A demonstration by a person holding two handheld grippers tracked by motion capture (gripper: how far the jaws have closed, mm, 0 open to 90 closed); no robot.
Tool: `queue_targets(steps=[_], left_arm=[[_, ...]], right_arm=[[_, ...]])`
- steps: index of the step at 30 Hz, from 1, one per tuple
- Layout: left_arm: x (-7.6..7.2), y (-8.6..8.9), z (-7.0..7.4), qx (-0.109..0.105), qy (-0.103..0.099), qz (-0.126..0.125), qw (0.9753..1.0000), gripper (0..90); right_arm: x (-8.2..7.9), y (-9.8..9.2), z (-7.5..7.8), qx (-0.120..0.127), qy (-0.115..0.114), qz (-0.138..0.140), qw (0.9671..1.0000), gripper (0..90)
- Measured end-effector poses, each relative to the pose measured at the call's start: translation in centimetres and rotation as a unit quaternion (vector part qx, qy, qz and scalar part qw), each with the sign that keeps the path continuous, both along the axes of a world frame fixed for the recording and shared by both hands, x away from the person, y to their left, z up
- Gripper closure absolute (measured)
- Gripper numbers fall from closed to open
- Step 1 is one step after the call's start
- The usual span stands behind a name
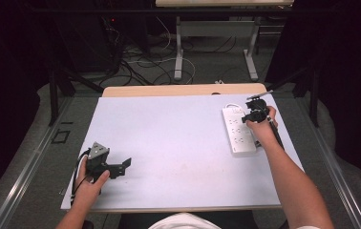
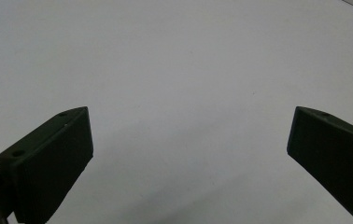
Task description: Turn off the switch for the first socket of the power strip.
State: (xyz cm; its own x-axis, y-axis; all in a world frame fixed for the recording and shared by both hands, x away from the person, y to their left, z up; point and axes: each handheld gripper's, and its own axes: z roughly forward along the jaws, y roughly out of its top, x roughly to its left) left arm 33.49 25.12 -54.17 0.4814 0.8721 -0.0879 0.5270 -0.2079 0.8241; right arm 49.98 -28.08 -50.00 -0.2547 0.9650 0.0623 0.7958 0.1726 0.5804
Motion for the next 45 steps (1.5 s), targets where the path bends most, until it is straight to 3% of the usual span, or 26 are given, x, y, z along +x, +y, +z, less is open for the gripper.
queue_targets(steps=[12, 27, 36, 45], left_arm=[[0.0, 0.1, 0.1, 0.003, -0.002, 0.000, 1.0000, 0.2], [0.2, 0.0, 0.1, -0.001, 0.004, 0.001, 1.0000, 0.2], [0.2, 0.1, 0.1, 0.004, 0.002, 0.000, 1.0000, 0.2], [-0.1, 0.2, 0.0, 0.000, 0.006, 0.005, 1.0000, 0.2]], right_arm=[[-0.7, 0.2, 0.8, 0.007, -0.006, 0.015, 0.9998, 75.7], [-1.7, 1.1, 2.0, 0.010, -0.021, 0.040, 0.9989, 63.4], [-2.7, 1.8, 2.5, 0.016, -0.030, 0.061, 0.9976, 51.4], [-4.3, 2.1, 2.8, 0.016, -0.058, 0.090, 0.9942, 44.4]])
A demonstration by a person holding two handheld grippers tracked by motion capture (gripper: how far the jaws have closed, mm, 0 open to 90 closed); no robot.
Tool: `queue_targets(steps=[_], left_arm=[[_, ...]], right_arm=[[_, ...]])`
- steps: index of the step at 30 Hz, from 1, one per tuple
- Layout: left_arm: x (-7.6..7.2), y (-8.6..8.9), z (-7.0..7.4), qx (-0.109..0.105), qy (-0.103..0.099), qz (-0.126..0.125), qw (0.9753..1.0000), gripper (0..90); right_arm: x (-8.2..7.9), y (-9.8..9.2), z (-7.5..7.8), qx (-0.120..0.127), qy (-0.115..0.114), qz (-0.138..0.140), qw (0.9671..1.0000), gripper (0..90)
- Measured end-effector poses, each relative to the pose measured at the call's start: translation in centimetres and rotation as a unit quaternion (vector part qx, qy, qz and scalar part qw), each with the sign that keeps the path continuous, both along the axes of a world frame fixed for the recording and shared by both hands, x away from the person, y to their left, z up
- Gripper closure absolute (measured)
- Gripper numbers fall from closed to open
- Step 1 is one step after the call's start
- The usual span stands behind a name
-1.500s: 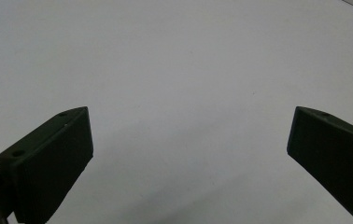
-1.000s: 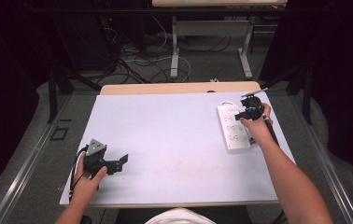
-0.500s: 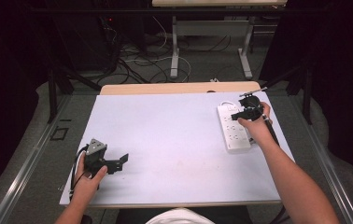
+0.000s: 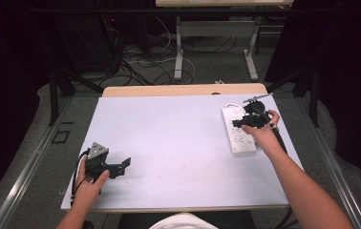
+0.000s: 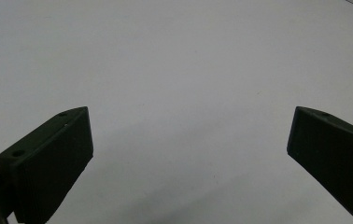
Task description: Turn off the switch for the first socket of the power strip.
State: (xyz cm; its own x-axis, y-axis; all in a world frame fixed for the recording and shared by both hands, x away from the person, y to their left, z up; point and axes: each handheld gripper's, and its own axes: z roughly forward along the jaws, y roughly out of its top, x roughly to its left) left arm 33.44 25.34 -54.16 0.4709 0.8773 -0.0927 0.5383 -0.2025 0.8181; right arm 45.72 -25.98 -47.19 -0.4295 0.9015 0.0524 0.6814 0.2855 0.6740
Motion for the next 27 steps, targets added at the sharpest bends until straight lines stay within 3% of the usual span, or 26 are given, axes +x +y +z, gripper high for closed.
queue_targets(steps=[7, 17, 22, 27], left_arm=[[-0.2, 0.0, 0.0, 0.001, 0.000, 0.001, 1.0000, 0.2], [-0.2, -0.1, 0.0, 0.002, -0.002, 0.000, 1.0000, 0.2], [-0.2, 0.0, 0.1, 0.006, -0.004, -0.002, 1.0000, 0.2], [-0.2, 0.0, 0.1, 0.006, -0.004, -0.001, 1.0000, 0.2]], right_arm=[[-1.5, 0.5, 0.1, 0.003, -0.014, 0.013, 0.9998, 38.6], [-3.3, 0.7, 0.7, -0.007, -0.064, 0.035, 0.9973, 31.1], [-4.2, 0.7, 0.9, -0.015, -0.065, 0.035, 0.9972, 30.6], [-5.5, 0.8, 1.0, 0.001, -0.068, 0.037, 0.9970, 29.7]])
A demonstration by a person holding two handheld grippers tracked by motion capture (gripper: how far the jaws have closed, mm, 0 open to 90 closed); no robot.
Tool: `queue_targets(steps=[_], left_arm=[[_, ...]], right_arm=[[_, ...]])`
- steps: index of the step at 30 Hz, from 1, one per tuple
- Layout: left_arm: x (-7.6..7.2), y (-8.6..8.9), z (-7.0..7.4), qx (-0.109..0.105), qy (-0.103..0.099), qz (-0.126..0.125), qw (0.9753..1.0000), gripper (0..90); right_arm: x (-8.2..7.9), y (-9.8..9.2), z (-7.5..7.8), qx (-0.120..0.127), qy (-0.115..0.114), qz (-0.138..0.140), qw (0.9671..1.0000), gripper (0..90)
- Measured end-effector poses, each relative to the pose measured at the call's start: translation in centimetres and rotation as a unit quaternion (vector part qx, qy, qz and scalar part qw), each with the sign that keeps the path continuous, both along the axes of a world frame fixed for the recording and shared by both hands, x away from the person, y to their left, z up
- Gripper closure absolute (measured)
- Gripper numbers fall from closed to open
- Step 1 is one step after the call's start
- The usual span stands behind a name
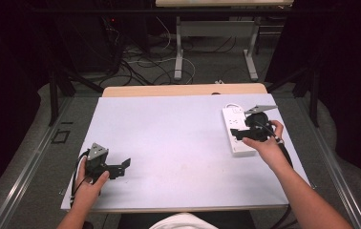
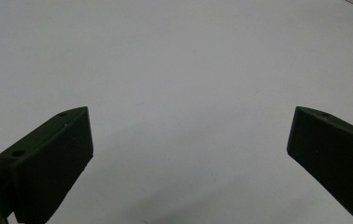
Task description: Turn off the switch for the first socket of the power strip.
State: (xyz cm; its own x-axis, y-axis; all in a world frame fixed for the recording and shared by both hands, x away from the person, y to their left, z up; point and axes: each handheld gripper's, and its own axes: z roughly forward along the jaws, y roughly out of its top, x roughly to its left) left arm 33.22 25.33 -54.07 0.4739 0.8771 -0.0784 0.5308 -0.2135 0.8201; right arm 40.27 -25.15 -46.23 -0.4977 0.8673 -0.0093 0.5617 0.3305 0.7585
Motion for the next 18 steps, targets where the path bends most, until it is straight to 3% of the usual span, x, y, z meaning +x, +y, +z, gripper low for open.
queue_targets(steps=[7, 18], left_arm=[[0.0, 0.0, 0.0, -0.001, 0.000, 0.000, 1.0000, 0.2], [0.0, -0.1, 0.0, -0.001, 0.000, 0.000, 1.0000, 0.2]], right_arm=[[-1.6, 0.0, -0.2, 0.004, -0.011, 0.017, 0.9998, 21.9], [-4.2, -0.5, -1.2, 0.017, -0.022, 0.019, 0.9994, 15.9]])
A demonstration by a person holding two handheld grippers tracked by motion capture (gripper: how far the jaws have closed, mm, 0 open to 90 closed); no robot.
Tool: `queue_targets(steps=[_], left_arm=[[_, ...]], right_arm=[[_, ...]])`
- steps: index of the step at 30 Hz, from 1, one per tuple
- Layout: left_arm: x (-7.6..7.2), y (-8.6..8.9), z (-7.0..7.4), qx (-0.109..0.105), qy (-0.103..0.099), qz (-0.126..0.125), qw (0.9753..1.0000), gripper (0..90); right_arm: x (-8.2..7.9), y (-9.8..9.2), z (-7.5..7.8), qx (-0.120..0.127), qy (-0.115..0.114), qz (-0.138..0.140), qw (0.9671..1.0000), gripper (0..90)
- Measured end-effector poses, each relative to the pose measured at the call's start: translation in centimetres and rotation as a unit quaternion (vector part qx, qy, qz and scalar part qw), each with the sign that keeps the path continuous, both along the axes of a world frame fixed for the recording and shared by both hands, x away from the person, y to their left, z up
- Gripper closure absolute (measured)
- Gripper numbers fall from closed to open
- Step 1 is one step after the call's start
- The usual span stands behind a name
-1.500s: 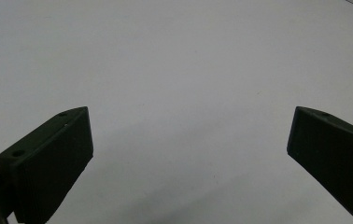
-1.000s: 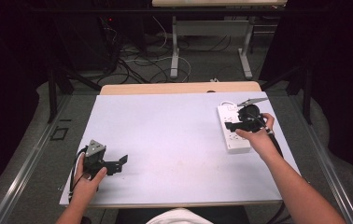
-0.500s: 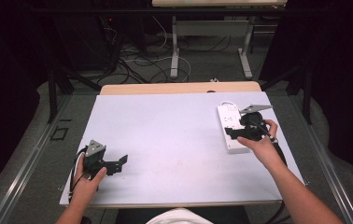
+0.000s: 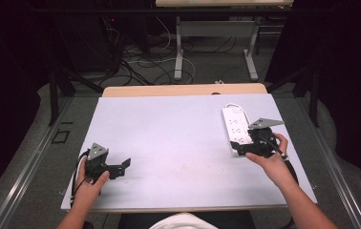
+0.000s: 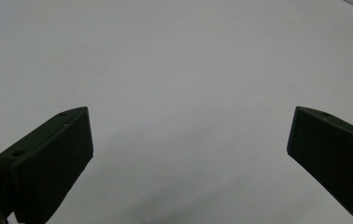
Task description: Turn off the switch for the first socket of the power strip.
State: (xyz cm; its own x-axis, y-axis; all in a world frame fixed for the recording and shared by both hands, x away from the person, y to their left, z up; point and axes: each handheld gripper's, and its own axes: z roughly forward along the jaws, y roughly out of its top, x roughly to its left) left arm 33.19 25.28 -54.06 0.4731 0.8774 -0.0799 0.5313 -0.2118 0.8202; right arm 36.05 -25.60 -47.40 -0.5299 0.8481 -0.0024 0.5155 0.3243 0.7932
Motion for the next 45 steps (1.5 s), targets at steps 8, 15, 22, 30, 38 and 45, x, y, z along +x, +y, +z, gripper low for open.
queue_targets(steps=[8, 15, 22, 30, 38, 45], left_arm=[[0.0, 0.0, 0.0, 0.001, -0.001, 0.000, 1.0000, 0.2], [0.0, 0.0, 0.0, 0.000, -0.001, 0.000, 1.0000, 0.2], [0.0, 0.0, 0.0, 0.001, -0.002, -0.001, 1.0000, 0.2], [0.0, 0.0, 0.0, 0.002, -0.002, -0.001, 1.0000, 0.2], [0.0, 0.0, 0.0, 0.002, -0.001, -0.003, 1.0000, 0.2], [0.0, 0.0, 0.0, 0.003, 0.001, -0.004, 1.0000, 0.2]], right_arm=[[-1.6, -0.6, -0.7, 0.011, -0.008, -0.018, 0.9997, 8.7], [-2.3, -1.6, -1.7, 0.028, -0.012, -0.046, 0.9985, 2.7], [-2.7, -2.2, -2.9, 0.041, -0.010, -0.069, 0.9967, 0.0], [-3.0, -3.2, -4.1, 0.040, -0.004, -0.082, 0.9958, 0.0], [-3.0, -4.2, -5.3, 0.038, -0.003, -0.097, 0.9945, 0.0], [-3.2, -5.1, -6.3, 0.027, -0.002, -0.104, 0.9942, 0.0]])
